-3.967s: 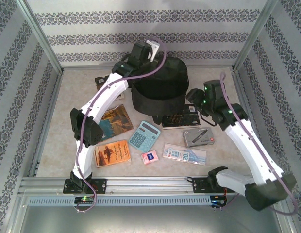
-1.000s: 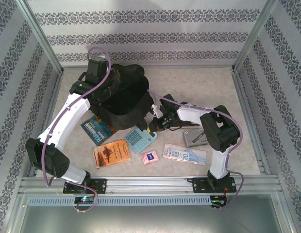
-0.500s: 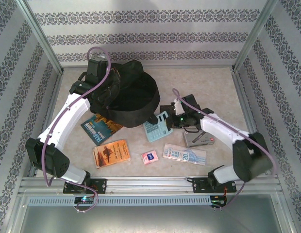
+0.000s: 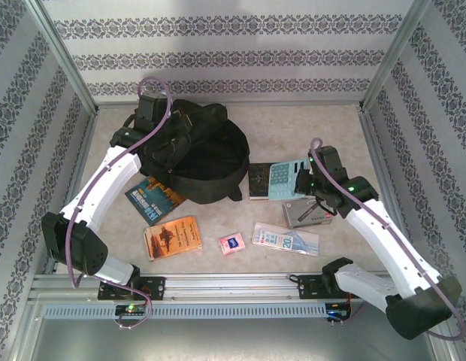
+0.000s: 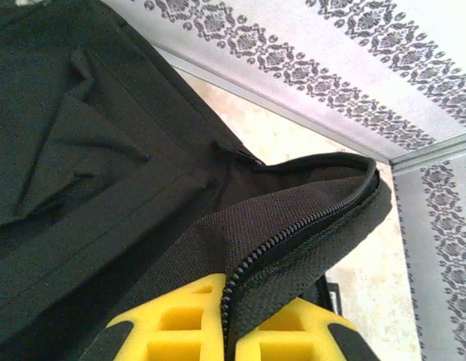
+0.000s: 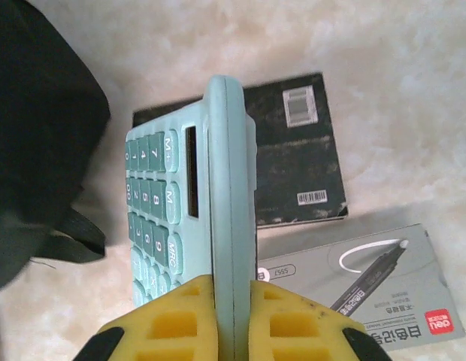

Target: Pack the student bag

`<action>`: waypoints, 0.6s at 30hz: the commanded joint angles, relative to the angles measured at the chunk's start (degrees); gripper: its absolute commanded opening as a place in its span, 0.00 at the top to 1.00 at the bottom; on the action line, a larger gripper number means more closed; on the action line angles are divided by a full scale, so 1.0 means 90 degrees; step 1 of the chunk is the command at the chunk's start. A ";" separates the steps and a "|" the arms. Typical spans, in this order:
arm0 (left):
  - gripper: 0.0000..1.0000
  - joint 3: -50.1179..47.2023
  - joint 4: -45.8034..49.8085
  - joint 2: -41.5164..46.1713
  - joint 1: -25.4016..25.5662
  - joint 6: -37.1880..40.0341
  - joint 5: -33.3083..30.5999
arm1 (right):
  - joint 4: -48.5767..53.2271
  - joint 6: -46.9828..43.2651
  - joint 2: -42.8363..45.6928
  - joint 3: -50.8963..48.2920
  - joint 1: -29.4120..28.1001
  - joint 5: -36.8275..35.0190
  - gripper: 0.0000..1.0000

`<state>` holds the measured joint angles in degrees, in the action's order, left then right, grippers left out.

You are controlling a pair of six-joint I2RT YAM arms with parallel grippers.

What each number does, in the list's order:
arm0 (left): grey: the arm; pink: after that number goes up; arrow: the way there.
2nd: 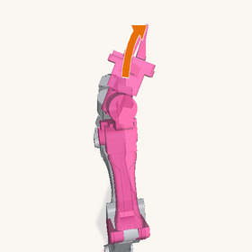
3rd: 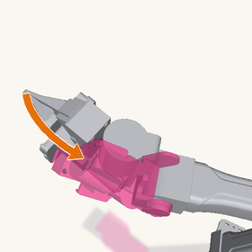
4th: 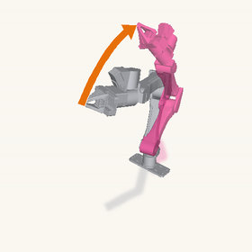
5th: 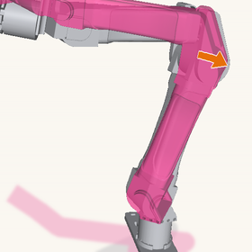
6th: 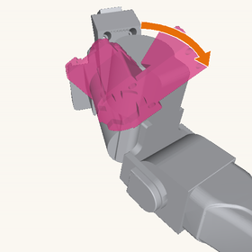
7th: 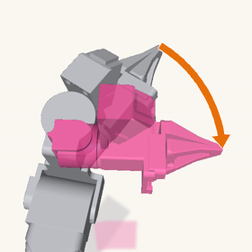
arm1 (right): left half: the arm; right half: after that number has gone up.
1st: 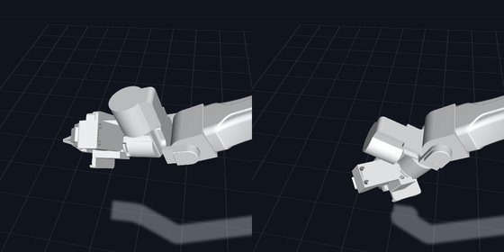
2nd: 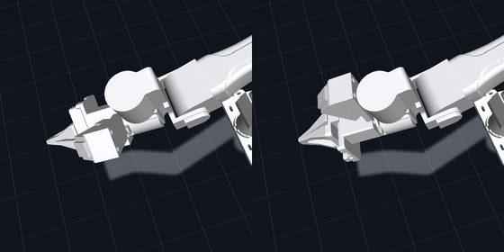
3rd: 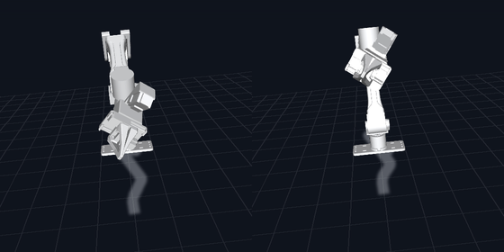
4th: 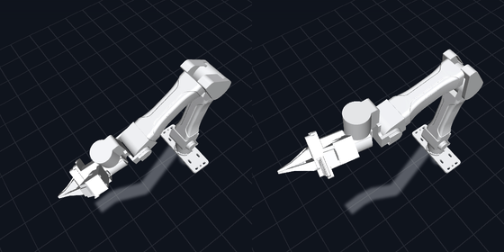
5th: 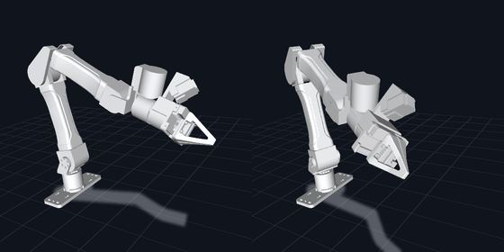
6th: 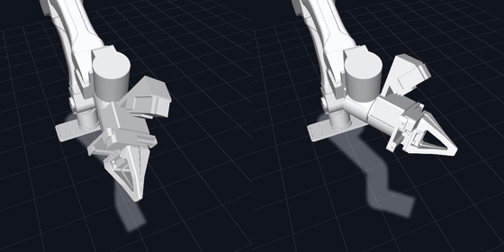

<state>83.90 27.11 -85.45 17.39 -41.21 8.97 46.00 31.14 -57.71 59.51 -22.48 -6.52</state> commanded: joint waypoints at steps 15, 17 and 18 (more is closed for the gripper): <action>1.00 -0.0494 -0.1581 0.0463 0.0780 -0.1098 0.0264 | -0.0375 0.3445 -0.1288 0.1865 -0.0487 0.1477 1.00; 1.00 -0.0424 -0.1649 0.0443 0.0901 -0.1117 0.0231 | -0.0446 0.3713 -0.1580 0.1889 -0.0588 0.1479 1.00; 1.00 -0.0391 -0.1685 0.0434 0.0966 -0.1114 0.0206 | -0.0502 0.3824 -0.1755 0.1904 -0.0647 0.1446 1.00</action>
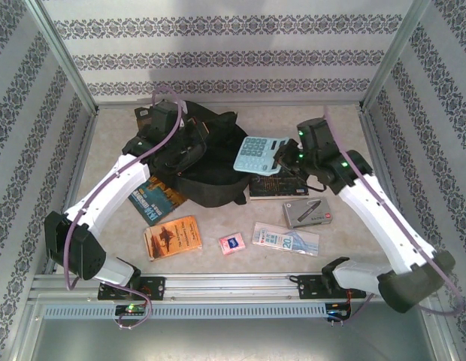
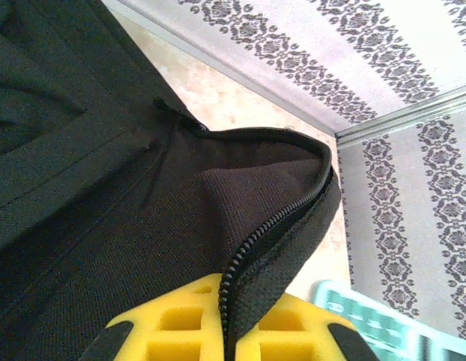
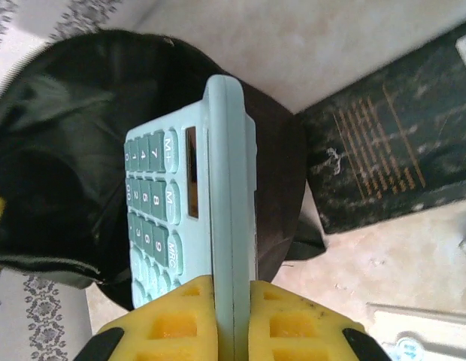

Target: Pack the student bag

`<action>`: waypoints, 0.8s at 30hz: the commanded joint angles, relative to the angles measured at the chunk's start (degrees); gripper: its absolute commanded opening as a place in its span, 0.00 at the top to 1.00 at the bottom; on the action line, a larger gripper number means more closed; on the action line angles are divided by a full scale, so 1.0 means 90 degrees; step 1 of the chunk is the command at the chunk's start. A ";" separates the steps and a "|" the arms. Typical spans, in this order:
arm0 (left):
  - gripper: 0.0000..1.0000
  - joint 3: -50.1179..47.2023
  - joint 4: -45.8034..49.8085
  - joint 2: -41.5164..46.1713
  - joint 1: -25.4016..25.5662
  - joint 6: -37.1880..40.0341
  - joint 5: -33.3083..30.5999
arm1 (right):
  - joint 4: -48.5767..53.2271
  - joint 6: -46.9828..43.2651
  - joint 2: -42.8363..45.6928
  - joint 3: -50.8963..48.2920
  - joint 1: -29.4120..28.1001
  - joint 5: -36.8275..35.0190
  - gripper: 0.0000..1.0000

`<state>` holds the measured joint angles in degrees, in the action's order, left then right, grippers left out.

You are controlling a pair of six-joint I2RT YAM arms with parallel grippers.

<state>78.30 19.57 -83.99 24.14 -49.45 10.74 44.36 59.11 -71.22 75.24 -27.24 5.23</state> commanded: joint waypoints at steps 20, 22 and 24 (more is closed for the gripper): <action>1.00 0.0002 -0.2431 0.0169 0.0769 -0.0873 0.0055 | -0.2084 0.1561 -0.4124 0.2319 -0.0526 0.0334 1.00; 1.00 0.0034 -0.2547 0.0079 0.0775 -0.0964 0.0092 | -0.2261 0.1751 -0.4511 0.2625 -0.0527 0.0536 1.00; 1.00 0.0069 -0.2621 0.0008 0.0794 -0.0988 0.0105 | -0.2602 0.1923 -0.4867 0.2863 -0.0537 0.0753 0.91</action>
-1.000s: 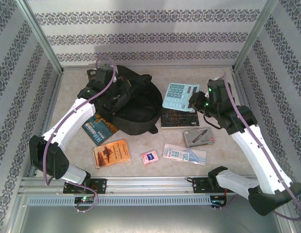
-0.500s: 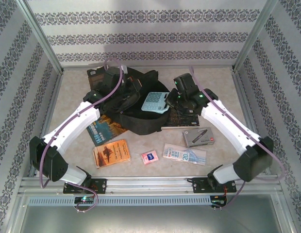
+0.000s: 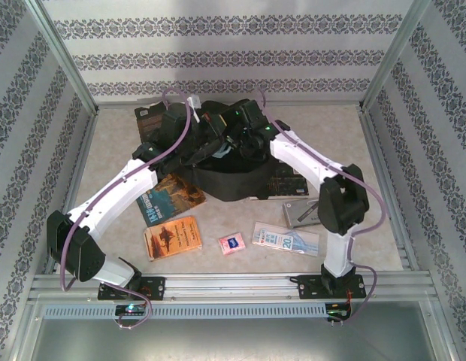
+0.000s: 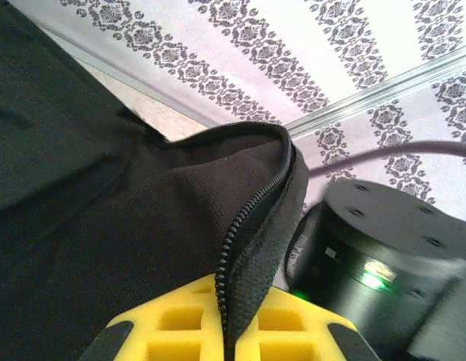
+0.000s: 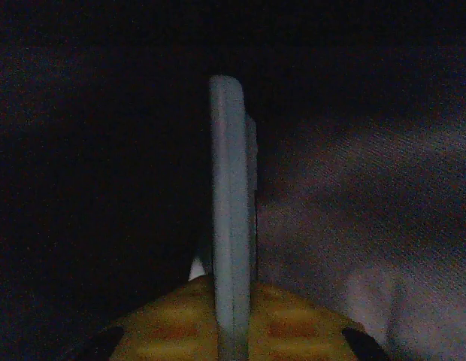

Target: Pack the student bag

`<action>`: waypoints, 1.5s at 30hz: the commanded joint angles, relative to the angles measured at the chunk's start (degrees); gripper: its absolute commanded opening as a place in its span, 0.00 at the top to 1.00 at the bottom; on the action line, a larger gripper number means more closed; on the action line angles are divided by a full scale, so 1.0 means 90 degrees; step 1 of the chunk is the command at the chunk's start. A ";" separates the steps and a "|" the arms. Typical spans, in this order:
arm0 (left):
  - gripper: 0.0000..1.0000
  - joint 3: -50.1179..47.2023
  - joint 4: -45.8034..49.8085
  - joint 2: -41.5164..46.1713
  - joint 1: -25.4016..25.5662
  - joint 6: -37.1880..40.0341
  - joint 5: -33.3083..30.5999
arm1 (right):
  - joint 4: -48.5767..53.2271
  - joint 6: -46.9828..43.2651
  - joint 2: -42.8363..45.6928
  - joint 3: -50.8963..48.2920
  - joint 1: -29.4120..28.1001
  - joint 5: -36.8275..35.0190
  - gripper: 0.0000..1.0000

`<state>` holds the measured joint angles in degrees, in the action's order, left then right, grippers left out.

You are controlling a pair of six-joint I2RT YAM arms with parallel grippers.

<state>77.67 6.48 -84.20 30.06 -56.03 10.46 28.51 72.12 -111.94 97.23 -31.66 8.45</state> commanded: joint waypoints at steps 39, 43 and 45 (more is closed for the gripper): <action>1.00 -0.0125 -0.0280 -0.0321 -0.0607 0.0016 0.0079 | 0.1120 -0.5586 0.6127 -0.4954 -0.1752 -0.0596 0.38; 1.00 -0.0124 -0.0039 -0.0253 -0.0610 0.0038 0.0137 | 0.0992 -0.5665 0.6004 -0.5415 -0.2249 -0.0452 0.38; 1.00 -0.0115 0.0081 -0.0189 -0.0607 0.0106 0.0108 | 0.1116 -0.5628 0.5605 -0.5324 -0.2598 -0.0625 0.37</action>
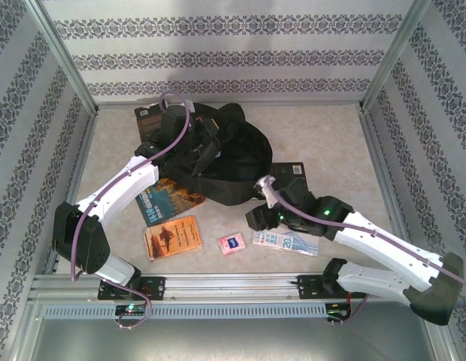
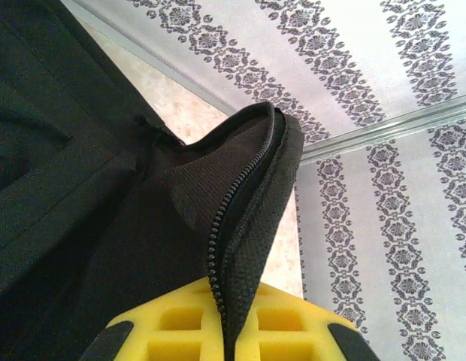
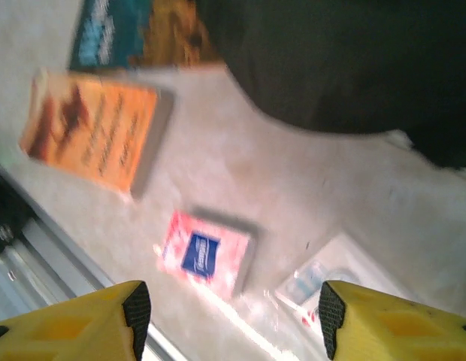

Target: Pack the student bag

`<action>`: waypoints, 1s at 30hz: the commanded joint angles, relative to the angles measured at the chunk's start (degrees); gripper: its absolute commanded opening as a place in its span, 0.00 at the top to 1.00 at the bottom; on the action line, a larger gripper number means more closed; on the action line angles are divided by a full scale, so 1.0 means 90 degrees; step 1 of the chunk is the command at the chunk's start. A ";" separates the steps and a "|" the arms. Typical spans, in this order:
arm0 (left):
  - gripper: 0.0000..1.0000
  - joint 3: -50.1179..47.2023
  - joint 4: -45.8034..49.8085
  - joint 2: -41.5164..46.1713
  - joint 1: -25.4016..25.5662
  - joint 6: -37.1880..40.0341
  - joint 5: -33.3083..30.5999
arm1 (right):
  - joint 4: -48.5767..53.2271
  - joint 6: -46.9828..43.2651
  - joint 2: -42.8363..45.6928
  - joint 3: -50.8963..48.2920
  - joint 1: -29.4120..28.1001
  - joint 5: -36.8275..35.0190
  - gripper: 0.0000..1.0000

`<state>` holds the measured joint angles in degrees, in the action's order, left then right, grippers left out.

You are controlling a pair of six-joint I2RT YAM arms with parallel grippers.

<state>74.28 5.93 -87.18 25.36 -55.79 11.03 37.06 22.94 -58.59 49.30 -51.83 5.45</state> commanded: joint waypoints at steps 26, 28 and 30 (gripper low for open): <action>1.00 0.0042 0.0616 0.0525 -0.0127 0.0290 0.0065 | 0.1013 0.0049 -0.4654 0.1484 -0.1938 -0.1252 0.14; 1.00 -0.0029 0.0596 0.0546 -0.0128 0.0278 0.0079 | 0.0817 0.0012 -0.4732 0.1449 -0.1920 -0.1119 0.13; 1.00 -0.0050 0.0599 0.0545 -0.0135 0.0281 0.0102 | 0.0654 -0.0046 -0.4777 0.1470 -0.1864 -0.1031 0.13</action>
<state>74.48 12.56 -84.71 24.95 -54.02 11.84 44.95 22.50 -100.40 62.92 -68.84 -4.84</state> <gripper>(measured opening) 0.069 0.866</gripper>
